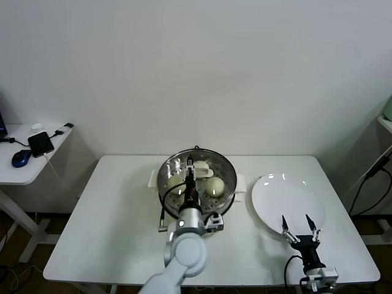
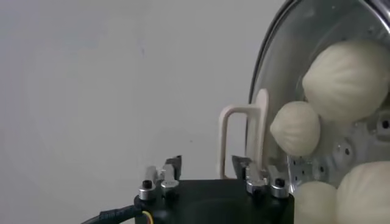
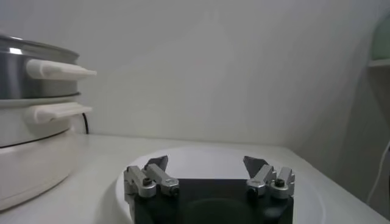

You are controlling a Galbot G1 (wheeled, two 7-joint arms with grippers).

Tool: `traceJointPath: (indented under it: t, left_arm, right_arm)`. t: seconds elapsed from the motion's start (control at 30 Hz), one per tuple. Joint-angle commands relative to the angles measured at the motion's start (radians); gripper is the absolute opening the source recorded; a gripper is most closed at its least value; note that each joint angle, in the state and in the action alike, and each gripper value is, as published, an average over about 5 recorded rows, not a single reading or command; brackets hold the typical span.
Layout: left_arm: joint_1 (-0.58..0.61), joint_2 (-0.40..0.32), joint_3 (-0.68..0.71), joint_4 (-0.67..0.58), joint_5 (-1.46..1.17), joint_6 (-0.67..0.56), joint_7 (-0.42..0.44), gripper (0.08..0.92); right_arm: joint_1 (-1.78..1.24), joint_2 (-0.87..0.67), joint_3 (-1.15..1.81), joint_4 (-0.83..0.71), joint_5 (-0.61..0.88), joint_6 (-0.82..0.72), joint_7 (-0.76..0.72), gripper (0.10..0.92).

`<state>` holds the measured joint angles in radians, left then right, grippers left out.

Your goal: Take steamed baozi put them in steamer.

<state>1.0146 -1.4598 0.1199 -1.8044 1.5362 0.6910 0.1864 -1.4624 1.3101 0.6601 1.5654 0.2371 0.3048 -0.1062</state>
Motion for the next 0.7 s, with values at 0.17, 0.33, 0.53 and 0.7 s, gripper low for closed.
traceJointPath:
  t: [0.17,0.33,0.53,0.7]
  left_arm:
    - [0.015,0.034,-0.002,-0.089,-0.069,-0.003,0.019,0.727]
    - [0.077,0.080,-0.017,-0.239,-0.256,-0.085,-0.032,0.816]
    - [0.156,0.089,-0.156,-0.386,-0.653,-0.379,-0.202,0.822]
    - [0.250,0.095,-0.402,-0.422,-1.147,-0.536,-0.320,0.823]
  right_arm:
    - [0.011,0.003,-0.018,0.016,0.036,-0.024,0.036,0.823]
    - [0.007,0.003,-0.020,0.026,0.042,0.008,0.033,0.823]
    - [0.003,-0.002,-0.015,0.057,0.059,0.018,0.035,0.823]
    - [-0.005,-0.006,-0.015,0.071,0.064,0.031,0.028,0.823]
